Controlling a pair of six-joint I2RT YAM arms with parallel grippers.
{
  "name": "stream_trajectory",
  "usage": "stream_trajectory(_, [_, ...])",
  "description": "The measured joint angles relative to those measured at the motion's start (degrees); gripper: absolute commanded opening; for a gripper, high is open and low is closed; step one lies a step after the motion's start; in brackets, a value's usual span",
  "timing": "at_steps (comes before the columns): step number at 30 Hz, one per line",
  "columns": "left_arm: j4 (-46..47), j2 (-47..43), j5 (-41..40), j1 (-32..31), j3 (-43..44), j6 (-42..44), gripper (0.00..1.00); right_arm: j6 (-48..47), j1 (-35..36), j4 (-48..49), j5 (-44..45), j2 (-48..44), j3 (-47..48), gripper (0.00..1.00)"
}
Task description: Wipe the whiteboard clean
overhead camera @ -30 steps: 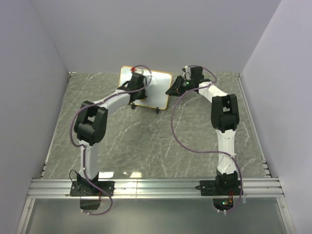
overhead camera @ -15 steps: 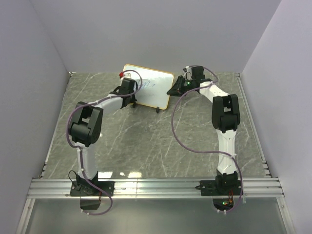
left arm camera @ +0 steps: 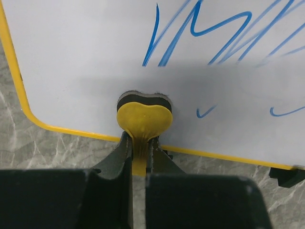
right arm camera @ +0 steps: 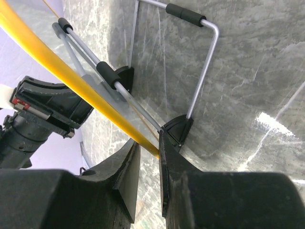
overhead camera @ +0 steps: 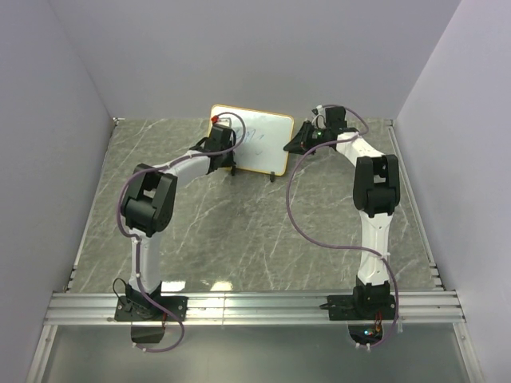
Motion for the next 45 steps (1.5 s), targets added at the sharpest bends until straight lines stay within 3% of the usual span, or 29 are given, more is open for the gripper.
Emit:
stream_trajectory(9, [-6.27, 1.55, 1.68, -1.38, 6.88, 0.17, 0.00, 0.20, 0.04, 1.11, 0.37, -0.04, -0.39, 0.00])
stream_trajectory(19, [-1.68, 3.80, 11.23, -8.76, 9.77, -1.64, 0.00, 2.36, 4.83, 1.03, -0.72, -0.70, -2.56, 0.00])
stream_trajectory(31, [-0.57, 4.00, 12.90, -4.96, 9.55, -2.99, 0.00, 2.54, 4.85, 1.16, -0.31, -0.94, -2.91, 0.00])
stream_trajectory(45, [7.17, 3.98, 13.25, 7.26, 2.56, -6.21, 0.00, 0.79, 4.96, 1.27, 1.05, -1.77, -3.63, 0.00])
